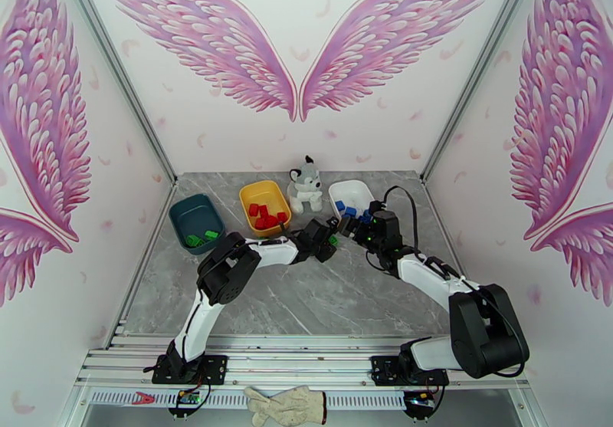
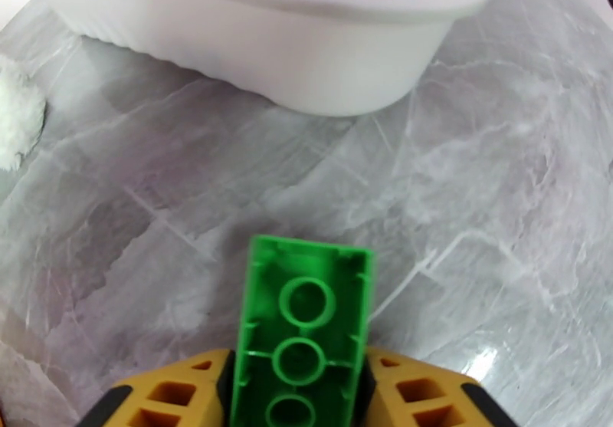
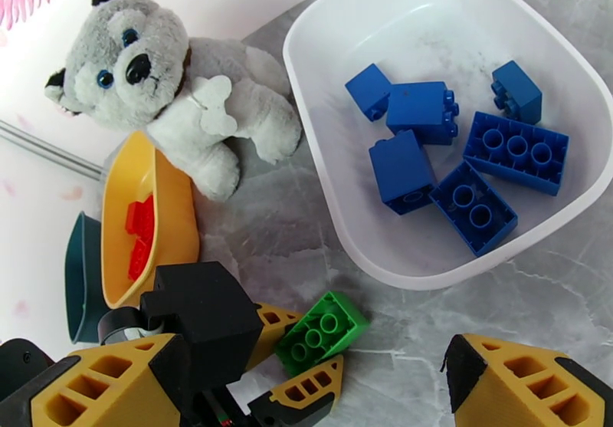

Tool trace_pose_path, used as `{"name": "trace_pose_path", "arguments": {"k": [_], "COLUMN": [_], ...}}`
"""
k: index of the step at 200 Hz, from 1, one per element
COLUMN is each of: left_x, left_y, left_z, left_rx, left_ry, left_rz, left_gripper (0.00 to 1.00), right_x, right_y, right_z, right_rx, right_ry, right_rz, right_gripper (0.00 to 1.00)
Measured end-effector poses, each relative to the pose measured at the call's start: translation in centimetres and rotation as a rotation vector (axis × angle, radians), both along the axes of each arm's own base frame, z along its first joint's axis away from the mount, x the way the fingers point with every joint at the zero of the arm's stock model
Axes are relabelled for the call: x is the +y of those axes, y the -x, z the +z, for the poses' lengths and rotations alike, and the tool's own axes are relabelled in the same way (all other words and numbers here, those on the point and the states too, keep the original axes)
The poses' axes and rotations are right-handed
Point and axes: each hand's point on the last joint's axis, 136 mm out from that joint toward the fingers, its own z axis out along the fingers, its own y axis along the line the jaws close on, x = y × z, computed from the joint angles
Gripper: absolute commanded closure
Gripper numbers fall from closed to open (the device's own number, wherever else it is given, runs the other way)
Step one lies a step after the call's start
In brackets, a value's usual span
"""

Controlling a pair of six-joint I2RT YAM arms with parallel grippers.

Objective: Sort the legos into containers by color

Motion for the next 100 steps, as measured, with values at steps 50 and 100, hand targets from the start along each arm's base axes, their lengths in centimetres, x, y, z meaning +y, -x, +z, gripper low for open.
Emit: {"name": "trace_pose_path", "arguments": {"k": [50,100], "left_x": [1.4,4.6], "left_y": [0.7,1.8], "left_z": [0.1,2.5], "left_rx": [-0.014,-0.029], "left_ry": [0.027,0.07], "left_rz": [0.031,0.091], "left_gripper": [0.74,0.77], "right_x": [0.2,1.5], "right_y": [0.1,0.7], "right_z": [0.0,0.9], "right_rx": [-0.008,-0.043], "right_ry": [-0.009,-0.062], "right_rz": [0.009,0.081], "right_gripper": [0.11,0.15]}}
